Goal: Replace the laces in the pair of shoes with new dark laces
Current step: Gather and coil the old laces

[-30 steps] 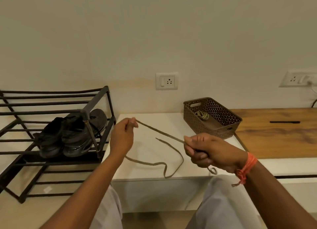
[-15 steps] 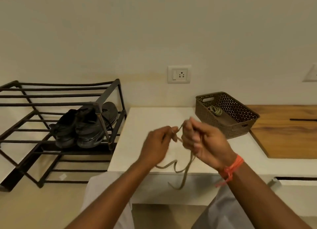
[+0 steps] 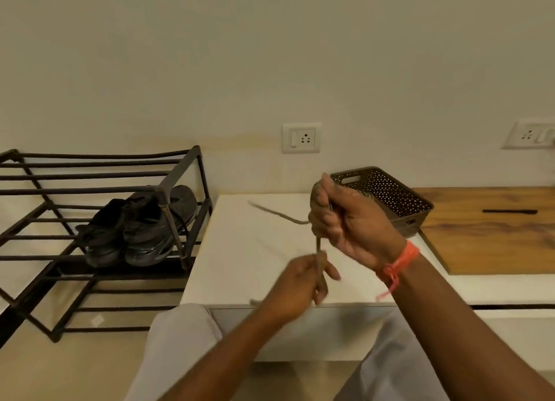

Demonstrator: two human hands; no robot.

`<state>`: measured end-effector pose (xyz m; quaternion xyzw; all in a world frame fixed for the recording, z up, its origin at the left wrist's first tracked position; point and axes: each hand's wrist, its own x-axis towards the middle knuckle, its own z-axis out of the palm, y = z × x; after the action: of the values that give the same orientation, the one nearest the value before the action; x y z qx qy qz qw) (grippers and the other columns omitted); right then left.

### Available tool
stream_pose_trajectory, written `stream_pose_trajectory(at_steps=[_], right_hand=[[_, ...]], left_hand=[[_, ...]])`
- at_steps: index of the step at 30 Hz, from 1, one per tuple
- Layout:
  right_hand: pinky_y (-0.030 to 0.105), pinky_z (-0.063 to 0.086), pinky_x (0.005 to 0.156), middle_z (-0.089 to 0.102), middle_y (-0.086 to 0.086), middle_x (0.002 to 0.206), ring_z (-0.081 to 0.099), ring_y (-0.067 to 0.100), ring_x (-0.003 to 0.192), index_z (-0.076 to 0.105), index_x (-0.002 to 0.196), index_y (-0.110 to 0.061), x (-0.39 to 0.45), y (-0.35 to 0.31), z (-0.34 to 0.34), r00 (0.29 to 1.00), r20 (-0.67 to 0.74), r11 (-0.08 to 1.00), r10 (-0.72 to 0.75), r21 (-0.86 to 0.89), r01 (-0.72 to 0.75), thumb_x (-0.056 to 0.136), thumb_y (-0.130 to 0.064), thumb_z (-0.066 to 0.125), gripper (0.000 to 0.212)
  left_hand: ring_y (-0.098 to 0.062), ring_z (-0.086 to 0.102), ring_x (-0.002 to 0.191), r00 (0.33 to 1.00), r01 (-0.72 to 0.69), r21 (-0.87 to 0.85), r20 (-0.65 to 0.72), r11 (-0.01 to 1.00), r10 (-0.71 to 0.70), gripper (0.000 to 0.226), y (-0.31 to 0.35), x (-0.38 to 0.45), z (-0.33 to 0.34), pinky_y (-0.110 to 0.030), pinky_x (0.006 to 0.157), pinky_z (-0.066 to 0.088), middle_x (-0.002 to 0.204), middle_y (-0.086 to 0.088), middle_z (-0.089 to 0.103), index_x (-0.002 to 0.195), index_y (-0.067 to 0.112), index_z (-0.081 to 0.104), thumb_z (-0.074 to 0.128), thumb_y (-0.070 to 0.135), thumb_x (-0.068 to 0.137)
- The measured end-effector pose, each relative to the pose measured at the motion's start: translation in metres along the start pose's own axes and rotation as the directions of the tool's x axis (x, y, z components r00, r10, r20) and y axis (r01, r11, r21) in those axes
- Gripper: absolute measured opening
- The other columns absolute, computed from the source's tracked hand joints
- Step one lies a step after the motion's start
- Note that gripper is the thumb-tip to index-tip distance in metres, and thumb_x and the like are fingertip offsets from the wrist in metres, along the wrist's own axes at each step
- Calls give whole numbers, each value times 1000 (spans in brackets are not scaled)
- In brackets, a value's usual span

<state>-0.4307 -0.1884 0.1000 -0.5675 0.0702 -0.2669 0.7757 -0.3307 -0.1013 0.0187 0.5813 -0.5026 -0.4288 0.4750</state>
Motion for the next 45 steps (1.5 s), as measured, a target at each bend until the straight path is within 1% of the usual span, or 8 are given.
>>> stream_pose_trajectory(at_steps=[4,8,16,24,28,36,41,45], right_hand=[[34,52,66,70,13,79,63,19,67,62,84,-2,2,17,-32,978,-210,663,-15,-734,-147,104,-33,32,48],[27,50,63,67,14,71,63,20,62,60,83,0,-27,32,-19,796,183,777,576,-425,-465,93,-65,7,85],[23,52,60,64,5,69,62,14,62,64,84,-7,2,2,-8,935,253,909,248,274,-315,99,-42,34,49],[35,53,87,71,19,101,67,23,92,66,100,-1,-25,15,-23,963,-173,893,206,-368,-257,103,-46,19,65],[32,50,69,64,16,73,62,19,66,65,86,-5,-45,18,-10,904,38,787,426,-509,-350,99,-60,11,78],[31,53,68,64,9,69,63,20,64,64,82,-7,-41,-2,-18,972,113,970,207,104,-219,97,-39,41,43],[33,55,79,69,17,90,67,24,84,60,96,2,-43,11,-34,983,-183,943,-28,-332,-35,99,-32,39,40],[30,56,82,71,15,92,69,23,89,59,96,5,-43,21,-35,980,-170,860,-99,-510,-1,100,-20,41,31]], left_hand=[[-5,45,51,998,-41,30,40,999,39,43,7,-39,8,-19,56,39,55,7,53,74,13,63,38,35,102],[-6,44,58,933,-173,198,-281,965,225,39,15,-22,-44,-26,62,37,56,12,50,65,17,57,51,40,96],[-6,33,43,996,37,-418,89,907,0,73,26,-42,23,-18,43,22,81,-10,65,129,18,55,12,65,93],[-8,41,49,992,-88,122,103,989,75,39,29,-46,-9,-19,53,37,55,1,49,90,11,70,48,43,95],[-2,44,50,965,-209,358,-76,910,252,29,47,-24,-31,-21,57,37,53,12,52,73,15,68,57,32,94],[-9,37,42,995,91,-471,15,877,-96,71,32,-21,37,-18,42,26,81,-10,67,97,18,69,18,68,91],[-7,31,42,991,128,-428,97,895,-95,70,21,-28,22,-26,53,19,67,-9,60,112,15,67,24,65,91],[-6,41,48,975,-29,-201,-220,979,-17,57,15,-21,14,-19,51,33,63,1,56,95,12,66,38,61,87]])
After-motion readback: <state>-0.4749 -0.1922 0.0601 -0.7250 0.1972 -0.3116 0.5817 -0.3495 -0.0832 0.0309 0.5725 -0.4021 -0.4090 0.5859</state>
